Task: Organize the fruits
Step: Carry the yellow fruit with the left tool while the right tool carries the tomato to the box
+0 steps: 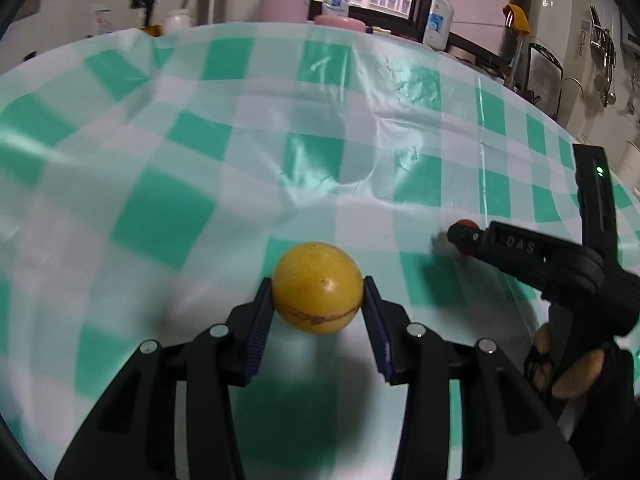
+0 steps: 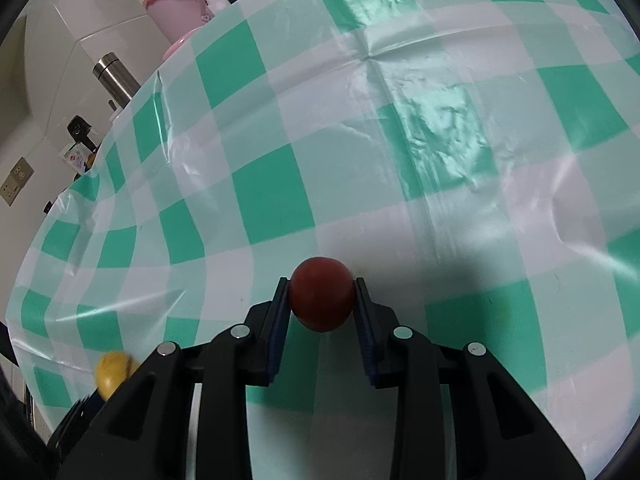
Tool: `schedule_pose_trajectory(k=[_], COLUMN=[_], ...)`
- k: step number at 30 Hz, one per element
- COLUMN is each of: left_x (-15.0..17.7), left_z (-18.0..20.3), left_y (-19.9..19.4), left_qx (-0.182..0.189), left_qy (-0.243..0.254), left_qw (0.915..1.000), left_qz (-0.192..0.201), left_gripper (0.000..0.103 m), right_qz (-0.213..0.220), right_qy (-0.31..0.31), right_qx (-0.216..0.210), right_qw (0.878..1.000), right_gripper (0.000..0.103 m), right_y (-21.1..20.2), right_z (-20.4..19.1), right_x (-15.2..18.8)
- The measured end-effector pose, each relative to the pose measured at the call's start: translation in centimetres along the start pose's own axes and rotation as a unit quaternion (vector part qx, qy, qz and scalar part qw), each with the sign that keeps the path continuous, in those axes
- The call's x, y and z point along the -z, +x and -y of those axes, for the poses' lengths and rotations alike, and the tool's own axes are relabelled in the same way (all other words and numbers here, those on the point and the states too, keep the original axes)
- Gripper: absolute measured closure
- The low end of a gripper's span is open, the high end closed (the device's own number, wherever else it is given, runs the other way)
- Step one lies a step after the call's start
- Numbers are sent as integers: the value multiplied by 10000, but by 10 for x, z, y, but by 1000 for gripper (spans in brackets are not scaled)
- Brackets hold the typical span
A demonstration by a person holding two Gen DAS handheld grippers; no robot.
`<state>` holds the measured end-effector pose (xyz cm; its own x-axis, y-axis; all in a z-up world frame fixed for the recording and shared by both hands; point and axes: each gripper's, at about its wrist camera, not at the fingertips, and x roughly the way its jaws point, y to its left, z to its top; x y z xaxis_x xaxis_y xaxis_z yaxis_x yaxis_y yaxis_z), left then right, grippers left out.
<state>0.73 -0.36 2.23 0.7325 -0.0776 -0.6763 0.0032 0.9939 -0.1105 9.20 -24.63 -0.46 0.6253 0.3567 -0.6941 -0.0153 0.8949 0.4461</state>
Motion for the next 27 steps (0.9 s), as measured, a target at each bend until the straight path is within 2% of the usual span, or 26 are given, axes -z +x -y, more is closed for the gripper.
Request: schedule_pose_trajectory(k=[2,6,13,27], left_x=[10,25,44,79], left_z=[-4,-13,-9,39], left_y=[-15,-38,-59,-90], left_qx=[-95,-154,-149,82], left_qy=[54,87,282,933], left_qw=[9999,9998,9994,9953], left_qz=[41,82,146,236], left_gripper=[59,59,59,59], right_qz=[-88,-28,186,762], right_qy=[10,-403,-958,-763], right_qx=[-62,-177,48,338], right_qw=[9999,9990,9952,9936], right_gripper=[72,72,72,72], right_y=[-9,-46,-98,-186], right_z=[-3,-23,-38,14], right_x=[11,48,103,154])
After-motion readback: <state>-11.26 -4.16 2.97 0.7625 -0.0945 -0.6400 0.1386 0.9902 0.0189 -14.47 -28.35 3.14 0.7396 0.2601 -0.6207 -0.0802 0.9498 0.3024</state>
